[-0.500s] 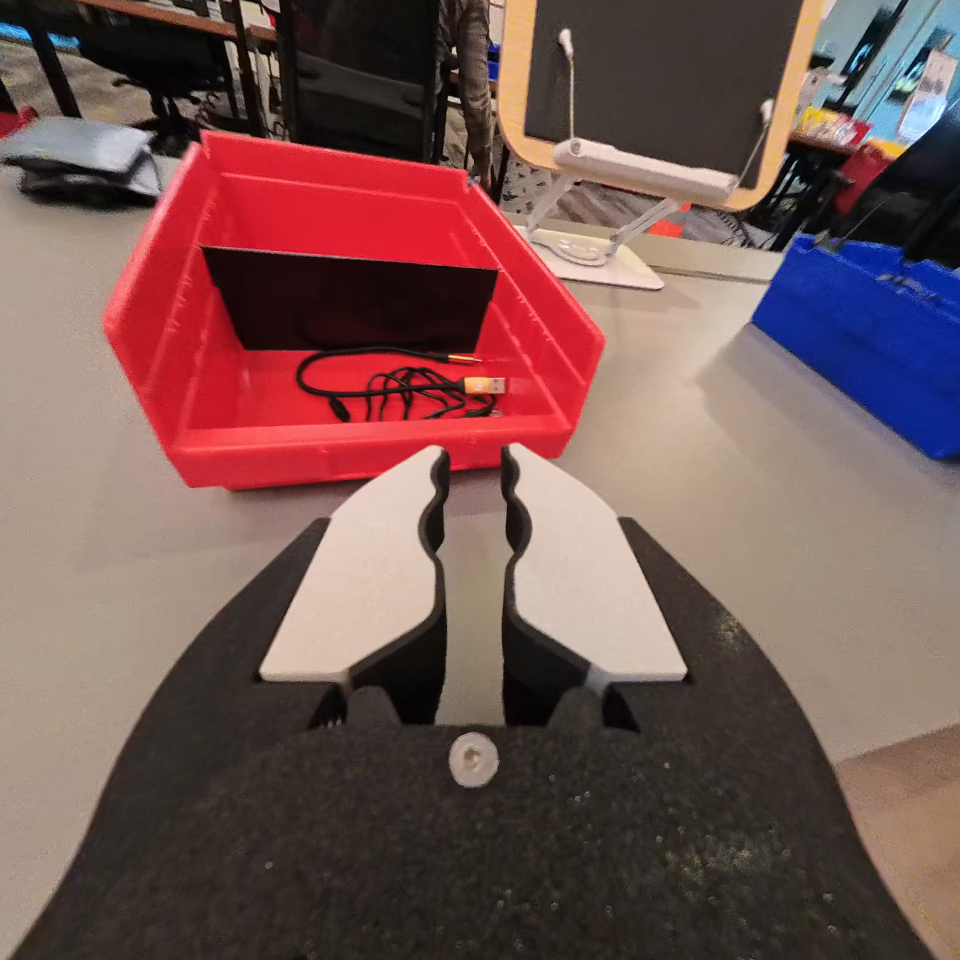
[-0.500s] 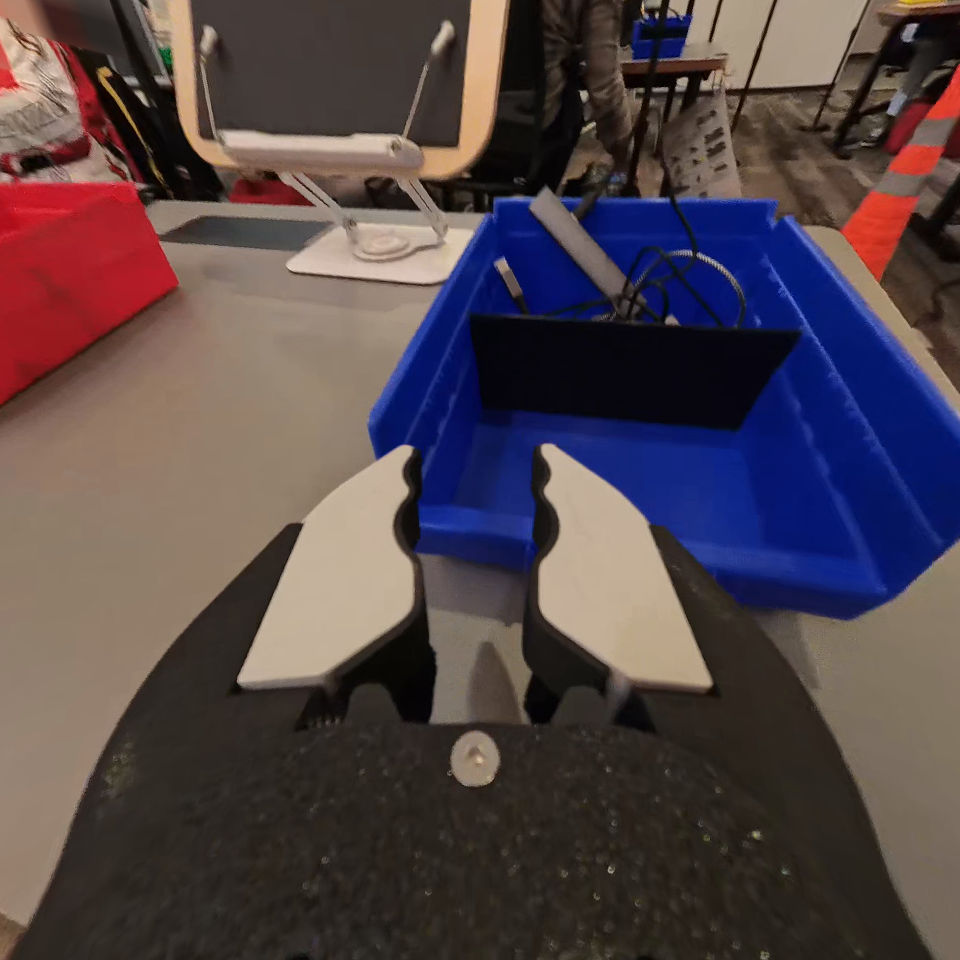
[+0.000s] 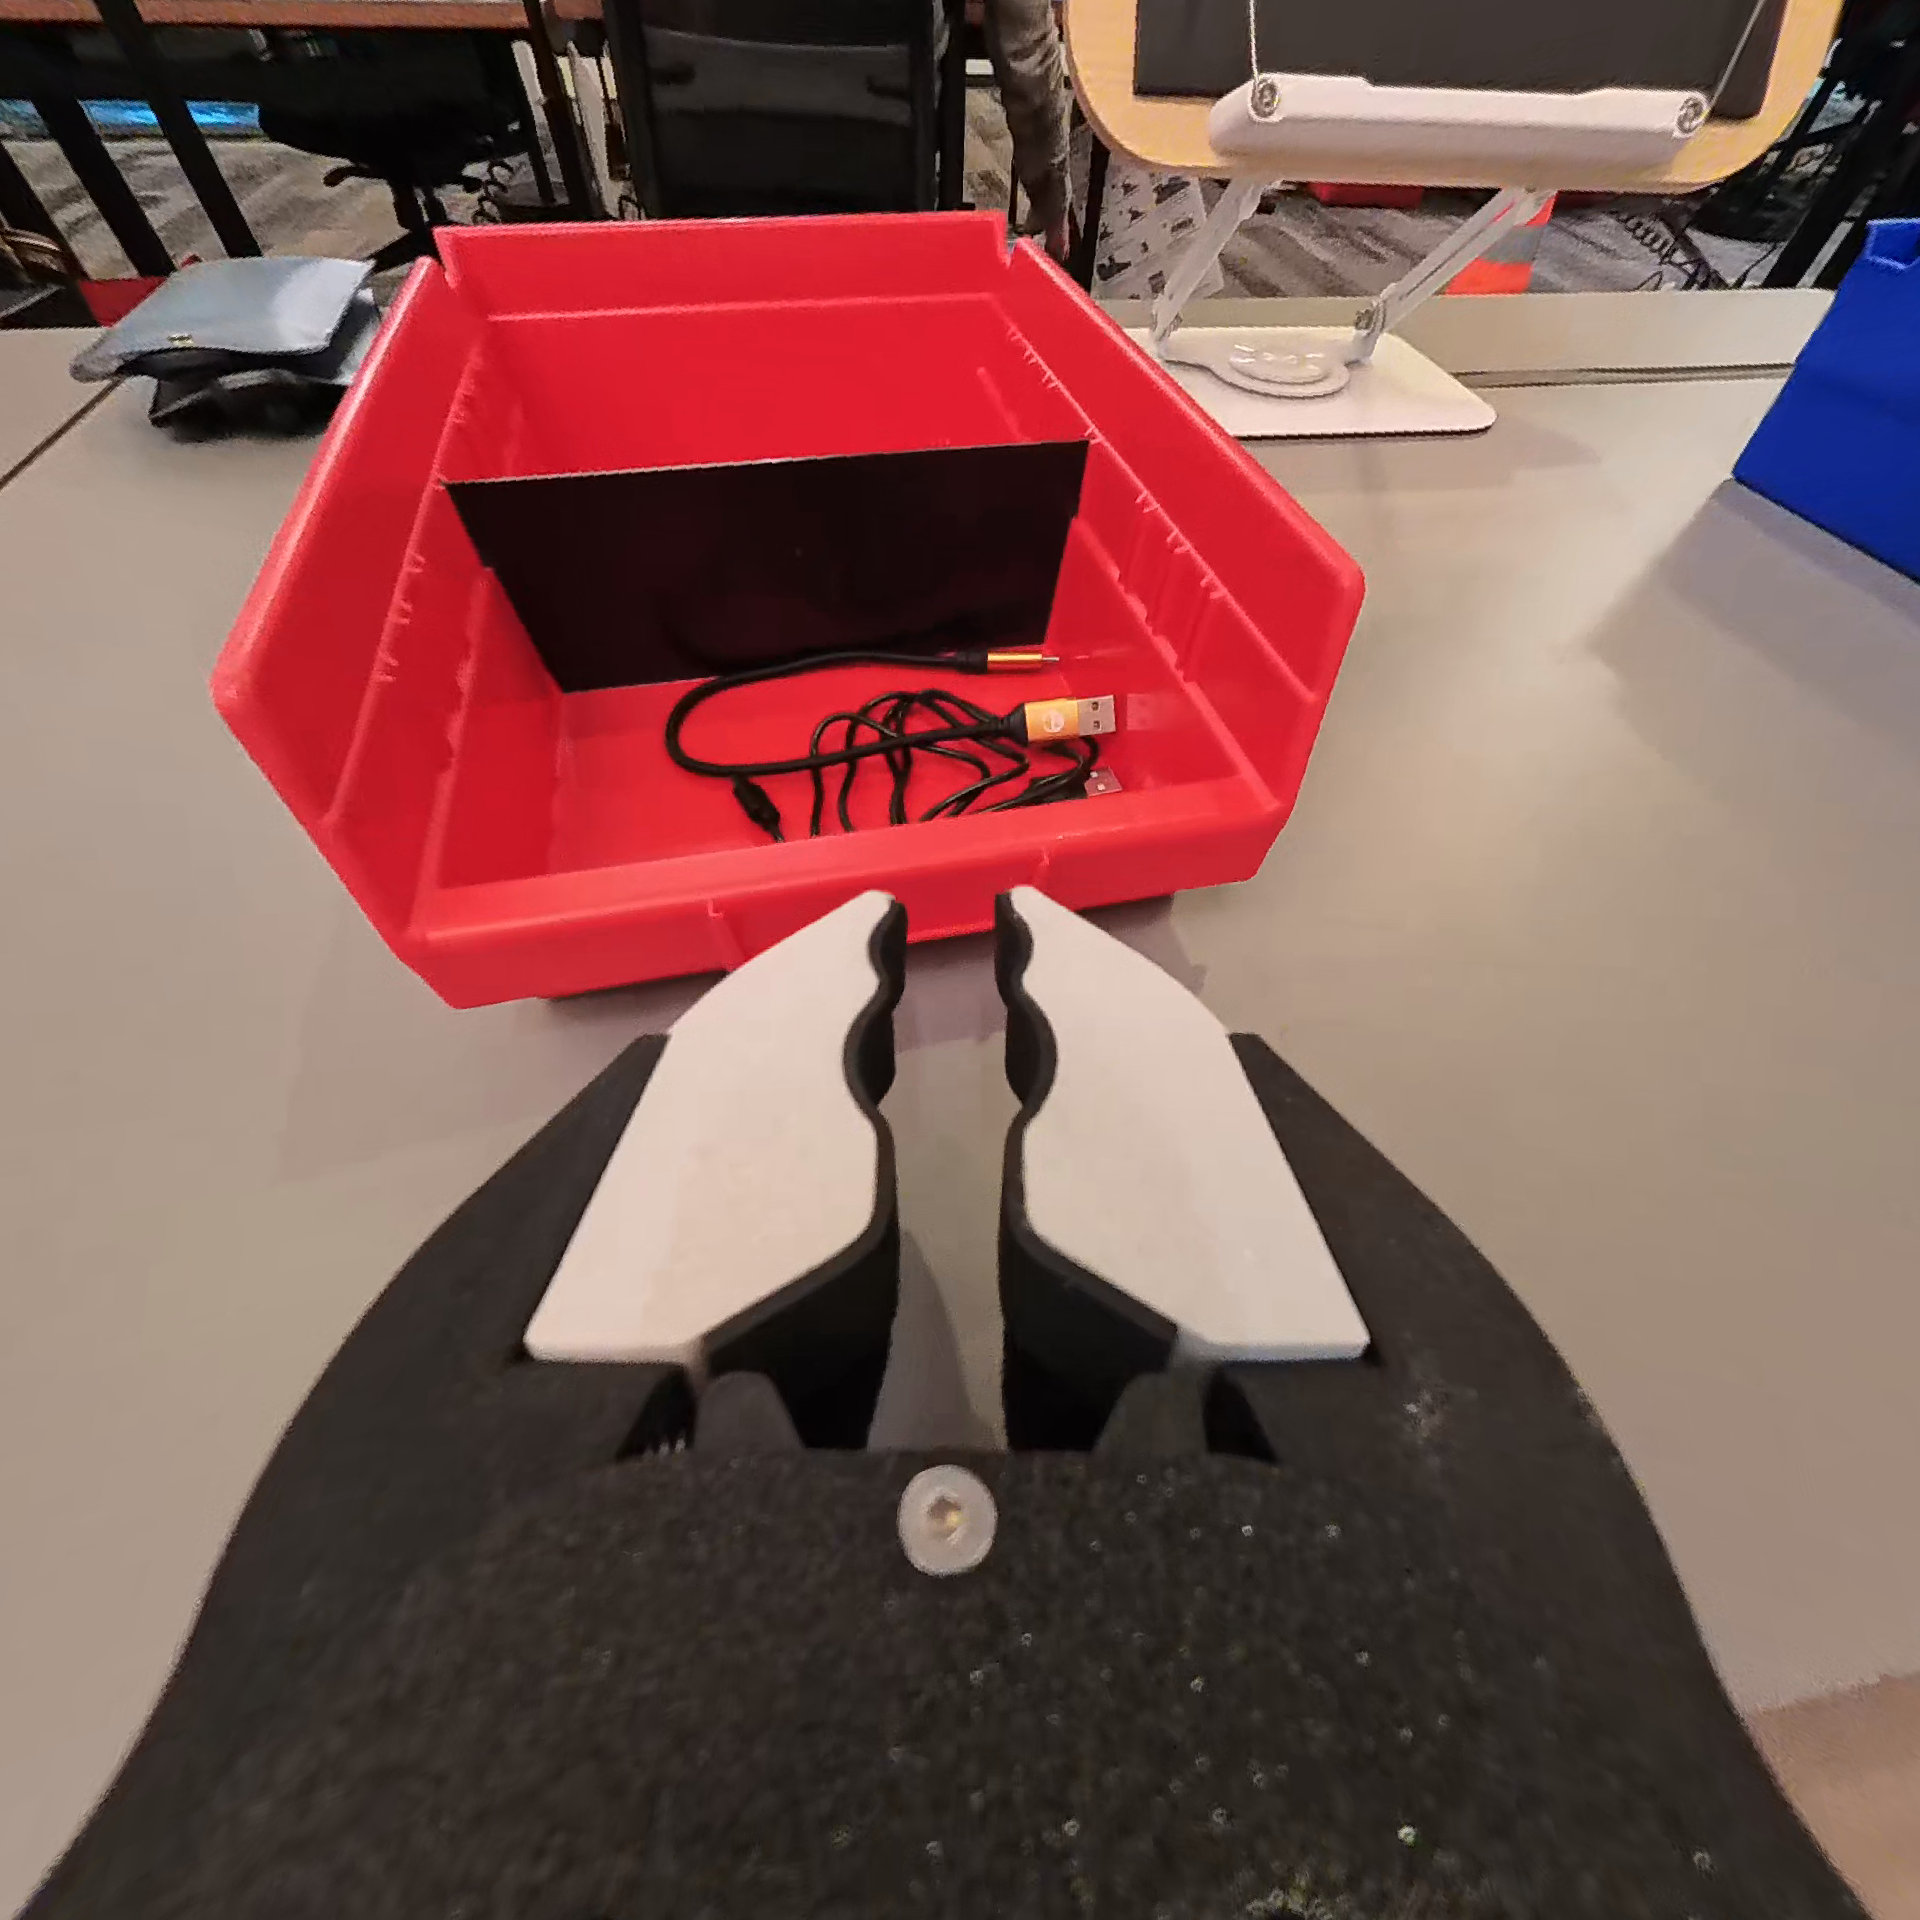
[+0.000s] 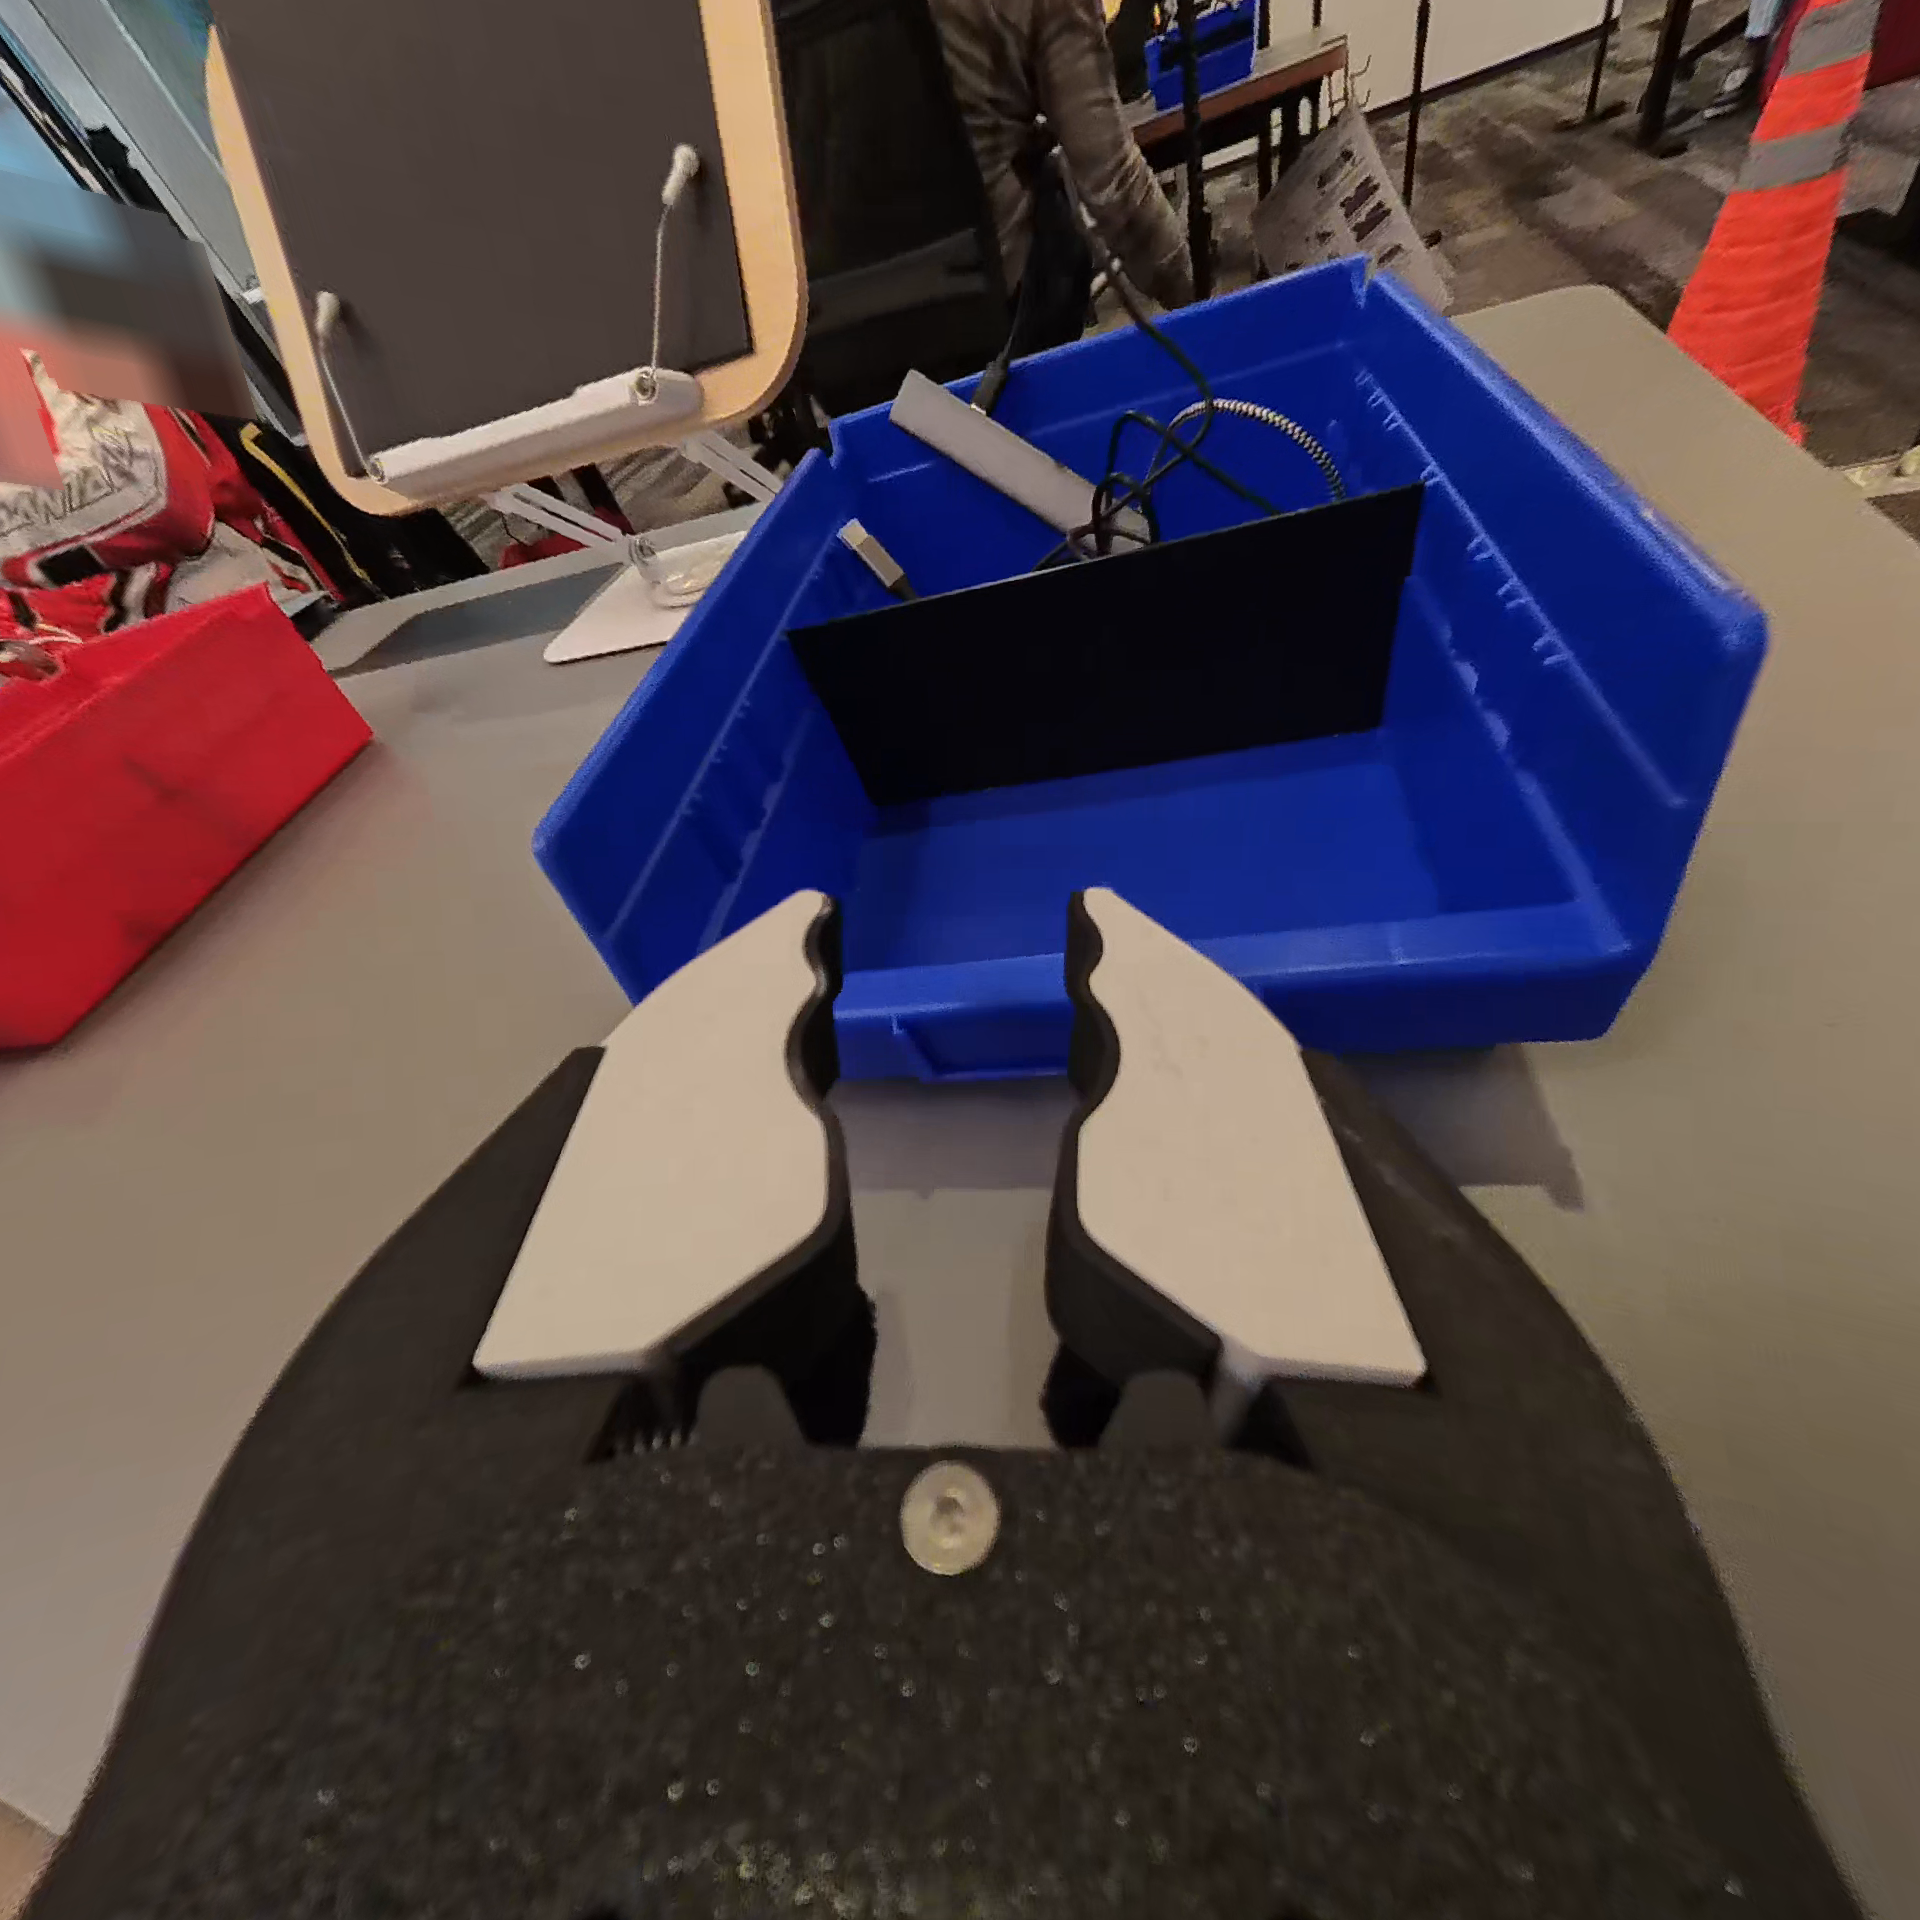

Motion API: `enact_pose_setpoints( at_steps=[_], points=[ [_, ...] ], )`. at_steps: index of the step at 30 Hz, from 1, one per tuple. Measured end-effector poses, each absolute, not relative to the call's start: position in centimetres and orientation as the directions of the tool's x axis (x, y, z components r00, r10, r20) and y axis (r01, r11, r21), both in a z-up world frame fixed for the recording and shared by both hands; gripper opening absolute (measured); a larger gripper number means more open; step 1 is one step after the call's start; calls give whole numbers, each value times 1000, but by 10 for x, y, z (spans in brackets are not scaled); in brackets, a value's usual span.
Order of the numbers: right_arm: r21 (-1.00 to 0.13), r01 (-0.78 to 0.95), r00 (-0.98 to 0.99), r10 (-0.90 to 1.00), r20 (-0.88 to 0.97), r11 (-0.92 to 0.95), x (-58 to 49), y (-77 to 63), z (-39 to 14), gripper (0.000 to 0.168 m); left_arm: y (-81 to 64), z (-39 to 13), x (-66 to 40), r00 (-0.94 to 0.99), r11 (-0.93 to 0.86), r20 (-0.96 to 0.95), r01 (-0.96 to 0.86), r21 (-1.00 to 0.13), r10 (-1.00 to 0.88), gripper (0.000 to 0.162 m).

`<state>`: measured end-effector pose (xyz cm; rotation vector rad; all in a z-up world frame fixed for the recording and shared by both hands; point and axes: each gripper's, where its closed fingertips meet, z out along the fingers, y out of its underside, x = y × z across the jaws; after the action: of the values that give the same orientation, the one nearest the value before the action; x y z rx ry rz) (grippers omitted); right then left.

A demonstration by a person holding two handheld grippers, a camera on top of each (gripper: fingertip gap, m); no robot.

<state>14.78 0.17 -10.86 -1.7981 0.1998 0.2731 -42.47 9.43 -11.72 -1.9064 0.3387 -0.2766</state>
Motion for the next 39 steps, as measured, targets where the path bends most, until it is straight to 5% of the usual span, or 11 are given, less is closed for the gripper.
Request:
enact_pose_setpoints(
  at_steps=[16,21,39],
  points=[
    [-940,-217,970,49,-238,-265,136,11,-109,46,94,-124,-419,910,-396,135,-34,-918,-392,14],
    [-991,-15,979,197,-42,-134,94,10,-79,50,92,-125,-411,896,-401,139,-47,-915,-422,14],
    [-936,-58,929,324,-177,-347,1,64,-105,92,49,-108,-313,704,-329,190,-66,-942,-685,32]
  ],
)
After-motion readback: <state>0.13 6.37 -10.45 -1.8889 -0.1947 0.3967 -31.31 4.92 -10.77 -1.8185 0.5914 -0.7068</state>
